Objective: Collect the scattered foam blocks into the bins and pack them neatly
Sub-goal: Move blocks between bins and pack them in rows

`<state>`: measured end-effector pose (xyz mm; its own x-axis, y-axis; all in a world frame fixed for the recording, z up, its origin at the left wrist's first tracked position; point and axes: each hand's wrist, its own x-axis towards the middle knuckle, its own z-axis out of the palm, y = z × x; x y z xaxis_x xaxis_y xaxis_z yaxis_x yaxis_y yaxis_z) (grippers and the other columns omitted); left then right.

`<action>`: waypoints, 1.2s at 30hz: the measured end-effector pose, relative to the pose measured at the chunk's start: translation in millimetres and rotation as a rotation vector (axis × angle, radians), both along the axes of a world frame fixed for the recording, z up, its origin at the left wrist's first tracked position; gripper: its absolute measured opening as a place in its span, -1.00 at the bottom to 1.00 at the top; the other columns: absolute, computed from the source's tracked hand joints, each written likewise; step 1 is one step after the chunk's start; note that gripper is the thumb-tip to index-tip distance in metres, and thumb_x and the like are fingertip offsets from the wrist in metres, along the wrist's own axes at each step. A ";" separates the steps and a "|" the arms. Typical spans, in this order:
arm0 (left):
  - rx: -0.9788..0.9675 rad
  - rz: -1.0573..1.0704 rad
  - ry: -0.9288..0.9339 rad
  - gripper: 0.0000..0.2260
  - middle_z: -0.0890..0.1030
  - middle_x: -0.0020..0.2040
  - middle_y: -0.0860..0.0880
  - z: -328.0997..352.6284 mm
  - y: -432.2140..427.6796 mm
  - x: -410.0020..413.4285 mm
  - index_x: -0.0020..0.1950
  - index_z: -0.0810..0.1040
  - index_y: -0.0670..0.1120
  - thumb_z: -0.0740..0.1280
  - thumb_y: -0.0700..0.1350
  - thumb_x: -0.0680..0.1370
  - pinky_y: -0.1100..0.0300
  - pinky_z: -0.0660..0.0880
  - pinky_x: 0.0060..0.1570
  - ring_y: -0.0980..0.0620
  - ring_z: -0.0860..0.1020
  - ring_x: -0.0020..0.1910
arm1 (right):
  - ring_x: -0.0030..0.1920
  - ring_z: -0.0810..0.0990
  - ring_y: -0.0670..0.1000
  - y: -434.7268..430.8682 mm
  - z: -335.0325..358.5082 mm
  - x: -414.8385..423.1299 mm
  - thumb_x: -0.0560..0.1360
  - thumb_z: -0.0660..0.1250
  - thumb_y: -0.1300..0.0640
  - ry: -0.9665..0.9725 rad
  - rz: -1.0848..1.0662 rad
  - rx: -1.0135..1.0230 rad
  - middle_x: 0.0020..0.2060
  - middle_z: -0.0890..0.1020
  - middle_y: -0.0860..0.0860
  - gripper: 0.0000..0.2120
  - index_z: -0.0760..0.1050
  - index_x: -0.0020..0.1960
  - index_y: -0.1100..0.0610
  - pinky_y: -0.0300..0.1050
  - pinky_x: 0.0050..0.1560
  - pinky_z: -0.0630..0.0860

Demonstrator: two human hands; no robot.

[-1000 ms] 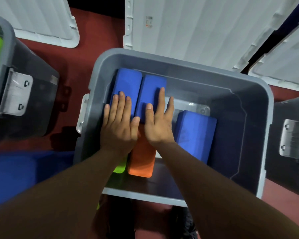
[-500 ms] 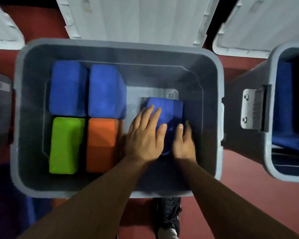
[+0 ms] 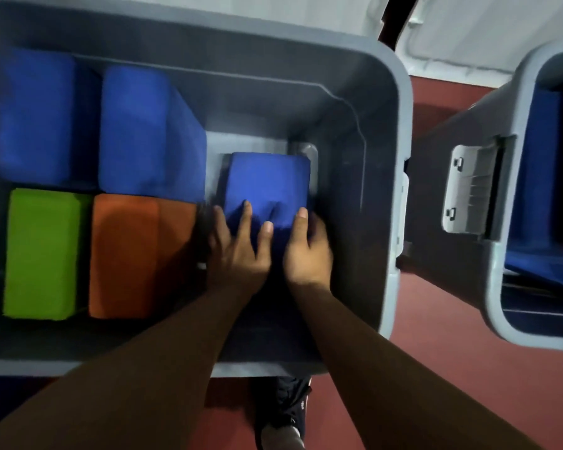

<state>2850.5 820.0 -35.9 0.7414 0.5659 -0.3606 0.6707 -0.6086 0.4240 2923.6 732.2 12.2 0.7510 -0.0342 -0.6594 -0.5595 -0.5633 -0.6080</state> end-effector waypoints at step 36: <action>0.274 -0.077 -0.257 -0.40 0.51 0.44 0.02 117.5 138.6 33.3 0.50 0.45 -0.03 -0.19 0.18 0.69 -0.12 0.27 0.33 -0.07 0.40 0.42 | 0.51 0.34 -0.04 148.5 68.1 49.9 0.68 0.07 -0.23 -0.040 0.124 0.204 0.55 0.33 -0.10 -0.44 0.05 0.64 -0.18 -0.18 0.48 0.22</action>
<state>2883.8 958.7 81.6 0.8321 0.5547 -0.0009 0.5117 -0.7670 0.3870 2973.6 880.7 80.3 0.7667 0.1905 -0.6131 -0.4673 -0.4893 -0.7364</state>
